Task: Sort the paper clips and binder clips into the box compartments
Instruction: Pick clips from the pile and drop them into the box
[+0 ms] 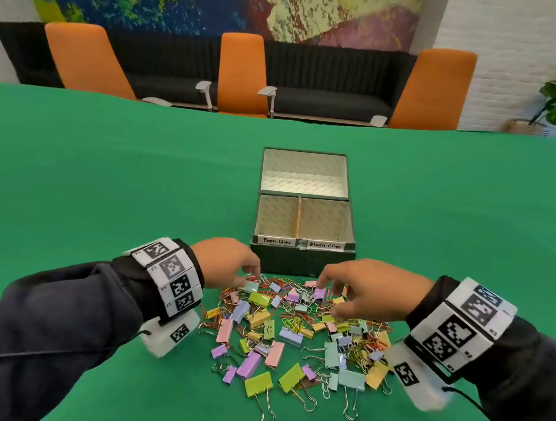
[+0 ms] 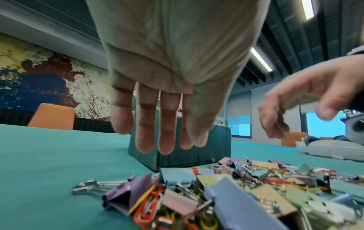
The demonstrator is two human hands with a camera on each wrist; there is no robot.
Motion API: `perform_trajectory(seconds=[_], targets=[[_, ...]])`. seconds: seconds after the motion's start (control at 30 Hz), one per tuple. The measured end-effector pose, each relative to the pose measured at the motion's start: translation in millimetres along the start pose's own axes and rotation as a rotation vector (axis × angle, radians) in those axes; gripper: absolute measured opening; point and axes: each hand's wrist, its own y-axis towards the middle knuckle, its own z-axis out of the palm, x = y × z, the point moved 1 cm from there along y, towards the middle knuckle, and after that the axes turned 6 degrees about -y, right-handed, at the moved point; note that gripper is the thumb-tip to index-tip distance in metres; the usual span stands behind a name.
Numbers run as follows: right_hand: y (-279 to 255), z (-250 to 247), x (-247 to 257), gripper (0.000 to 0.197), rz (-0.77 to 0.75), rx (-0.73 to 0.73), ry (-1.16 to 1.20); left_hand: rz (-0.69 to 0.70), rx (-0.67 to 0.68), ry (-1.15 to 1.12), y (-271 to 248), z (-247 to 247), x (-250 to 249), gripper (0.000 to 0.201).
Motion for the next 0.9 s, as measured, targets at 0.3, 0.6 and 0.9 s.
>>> perform_trajectory(seconds=[0.3, 0.6, 0.9], targets=[[61.0, 4.1, 35.2, 0.036, -0.057, 0.039, -0.124, -0.039, 0.064, 0.052, 21.2, 17.8, -2.4, 0.011], [95.3, 20.2, 69.9, 0.032, 0.015, -0.016, -0.105, 0.014, -0.022, -0.184, 5.4, 15.6, 29.1, 0.011], [101.6, 30.1, 77.6, 0.025, 0.068, 0.099, -0.172, 0.121, 0.068, -0.074, 13.9, 21.2, 21.8, 0.017]])
